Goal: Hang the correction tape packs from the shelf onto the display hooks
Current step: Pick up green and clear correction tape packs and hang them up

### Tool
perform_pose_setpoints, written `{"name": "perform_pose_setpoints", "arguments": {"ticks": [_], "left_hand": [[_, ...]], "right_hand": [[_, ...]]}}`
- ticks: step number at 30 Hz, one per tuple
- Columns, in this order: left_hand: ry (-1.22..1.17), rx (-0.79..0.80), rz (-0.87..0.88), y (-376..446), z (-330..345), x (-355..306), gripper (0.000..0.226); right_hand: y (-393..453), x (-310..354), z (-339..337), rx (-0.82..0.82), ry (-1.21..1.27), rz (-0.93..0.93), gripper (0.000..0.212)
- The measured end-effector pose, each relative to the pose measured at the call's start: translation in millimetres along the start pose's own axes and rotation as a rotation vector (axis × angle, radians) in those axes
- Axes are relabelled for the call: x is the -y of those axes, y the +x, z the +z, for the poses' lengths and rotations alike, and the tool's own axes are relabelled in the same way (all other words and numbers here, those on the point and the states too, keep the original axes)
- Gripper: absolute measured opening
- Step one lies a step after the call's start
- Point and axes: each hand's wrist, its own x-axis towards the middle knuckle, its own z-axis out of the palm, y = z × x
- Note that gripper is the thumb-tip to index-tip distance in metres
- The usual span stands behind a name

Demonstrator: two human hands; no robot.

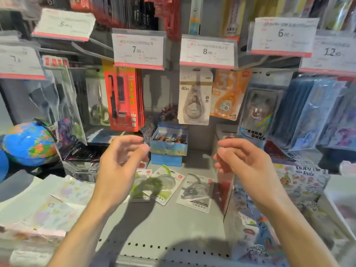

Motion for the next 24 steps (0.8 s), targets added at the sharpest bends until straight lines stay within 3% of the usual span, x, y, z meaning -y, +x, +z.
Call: {"name": "perform_pose_setpoints", "arguments": {"ticks": [14, 19, 24], "left_hand": [[-0.106, 0.152, -0.205, 31.7, -120.9, 58.3, 0.01], [-0.109, 0.198, -0.315, 40.4, -134.8, 73.8, 0.011], [-0.049, 0.182, -0.354, 37.9, -138.2, 83.1, 0.014]], "right_hand": [[-15.0, -46.4, 137.5, -0.15, -0.145, 0.157, 0.012], [10.6, -87.5, 150.9, 0.011, -0.532, 0.253, 0.014], [48.9, -134.1, 142.8, 0.258, -0.842, 0.283, 0.049]]}}
